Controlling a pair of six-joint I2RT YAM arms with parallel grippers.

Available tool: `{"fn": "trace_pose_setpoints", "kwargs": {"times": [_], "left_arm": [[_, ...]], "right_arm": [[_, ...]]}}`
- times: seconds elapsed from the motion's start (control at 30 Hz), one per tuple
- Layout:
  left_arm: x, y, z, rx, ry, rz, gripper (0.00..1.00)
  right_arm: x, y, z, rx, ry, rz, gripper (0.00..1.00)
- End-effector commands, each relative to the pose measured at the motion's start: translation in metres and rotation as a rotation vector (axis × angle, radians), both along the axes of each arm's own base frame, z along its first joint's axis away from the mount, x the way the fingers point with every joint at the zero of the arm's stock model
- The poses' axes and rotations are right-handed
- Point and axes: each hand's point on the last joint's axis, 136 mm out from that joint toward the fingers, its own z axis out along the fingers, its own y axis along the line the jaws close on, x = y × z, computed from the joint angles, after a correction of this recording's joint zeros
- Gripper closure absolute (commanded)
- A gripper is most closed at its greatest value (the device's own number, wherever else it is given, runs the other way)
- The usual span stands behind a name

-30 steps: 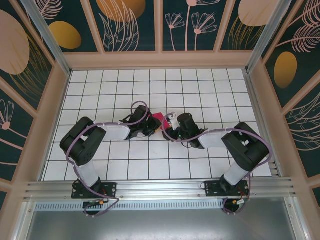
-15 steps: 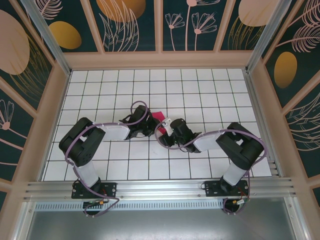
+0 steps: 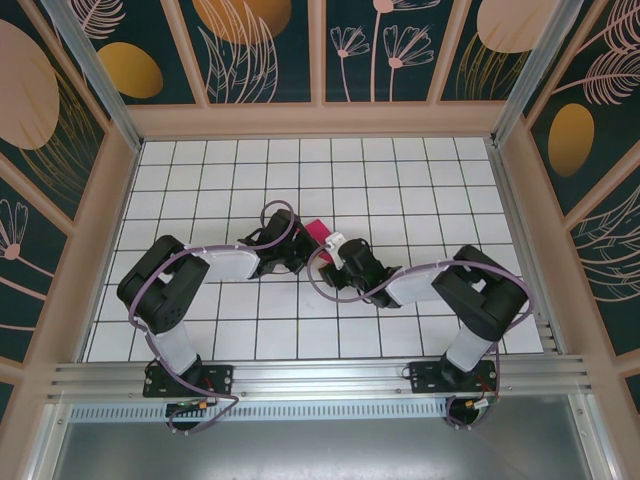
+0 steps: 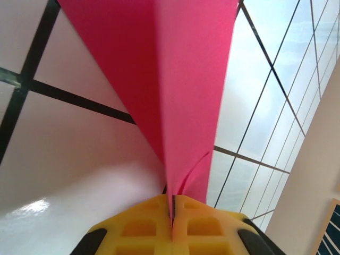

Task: Fold a paper plane with a square sheet of paper (pick it up from the middle)
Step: Fold the wing for the fifth time at the center of the table.

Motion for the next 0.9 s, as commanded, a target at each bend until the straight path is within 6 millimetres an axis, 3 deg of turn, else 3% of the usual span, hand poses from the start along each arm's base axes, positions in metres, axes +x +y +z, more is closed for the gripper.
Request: {"fn": "trace_pose_setpoints", "kwargs": {"times": [0.0, 0.13, 0.17, 0.3, 0.47, 0.57, 0.87], "left_arm": [[0.005, 0.001, 0.017, 0.0, -0.025, 0.018, 0.95], [0.005, 0.005, 0.016, 0.017, -0.022, 0.031, 0.99], [0.006, 0.005, 0.029, 0.003, -0.045, 0.035, 1.0], [0.007, 0.005, 0.035, -0.008, -0.049, 0.042, 1.0], [0.006, 0.003, 0.043, -0.03, -0.054, 0.04, 1.0], [0.006, 0.004, 0.048, -0.031, -0.058, 0.04, 1.0], [0.003, 0.006, 0.051, -0.025, -0.056, 0.04, 1.0]], "right_arm": [[0.002, -0.003, 0.026, 0.08, -0.03, -0.016, 0.5], [-0.003, -0.01, 0.049, 0.207, 0.016, -0.005, 0.37], [-0.005, -0.011, 0.056, 0.24, 0.025, 0.005, 0.34], [-0.006, -0.02, 0.071, 0.283, 0.019, 0.005, 0.28], [-0.012, -0.015, 0.06, 0.227, -0.003, 0.084, 0.28], [-0.02, -0.007, 0.051, 0.156, -0.104, 0.171, 0.28], [0.0, -0.008, 0.036, 0.052, -0.286, 0.175, 0.36]]}}
